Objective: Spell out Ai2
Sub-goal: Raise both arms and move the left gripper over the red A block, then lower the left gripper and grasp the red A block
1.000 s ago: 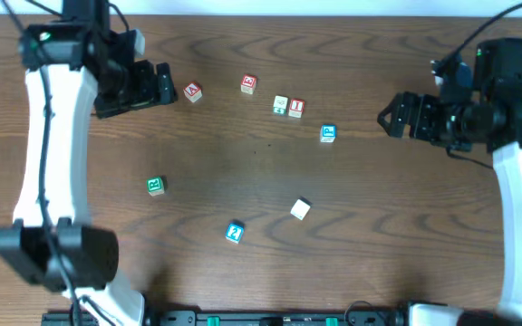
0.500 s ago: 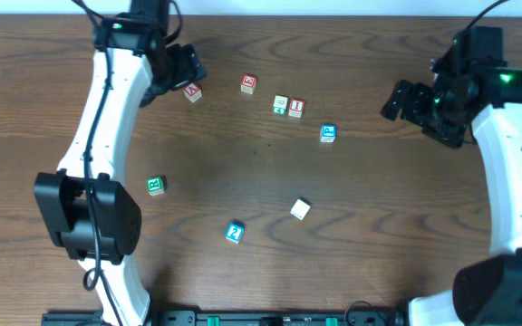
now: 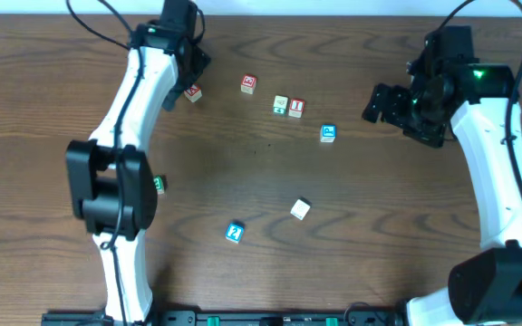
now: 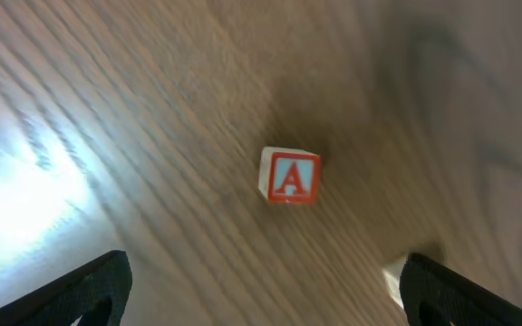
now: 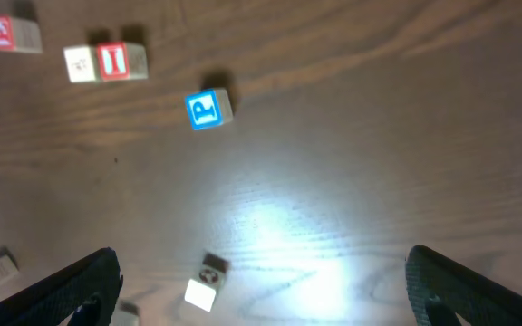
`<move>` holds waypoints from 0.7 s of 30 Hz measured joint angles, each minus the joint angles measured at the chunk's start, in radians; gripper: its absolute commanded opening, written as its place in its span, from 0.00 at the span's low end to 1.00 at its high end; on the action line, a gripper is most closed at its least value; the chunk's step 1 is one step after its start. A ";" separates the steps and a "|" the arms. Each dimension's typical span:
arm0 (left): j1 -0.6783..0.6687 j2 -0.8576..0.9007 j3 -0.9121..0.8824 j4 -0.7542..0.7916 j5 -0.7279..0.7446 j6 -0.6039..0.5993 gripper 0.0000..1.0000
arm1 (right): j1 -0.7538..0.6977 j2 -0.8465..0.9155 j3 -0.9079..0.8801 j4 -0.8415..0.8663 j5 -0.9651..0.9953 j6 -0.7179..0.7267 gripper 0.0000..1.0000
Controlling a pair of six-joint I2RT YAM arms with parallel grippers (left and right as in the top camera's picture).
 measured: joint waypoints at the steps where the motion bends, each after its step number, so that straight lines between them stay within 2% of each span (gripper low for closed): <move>1: 0.000 0.022 0.000 0.023 0.008 -0.008 0.96 | 0.000 0.000 0.000 -0.008 0.003 0.000 0.99; 9: -0.002 0.085 0.000 0.129 0.034 -0.009 0.96 | 0.002 0.000 0.000 -0.013 0.042 0.002 0.99; 21: -0.002 0.133 0.000 0.131 0.050 -0.010 0.96 | 0.016 0.000 0.000 -0.013 0.055 0.002 0.99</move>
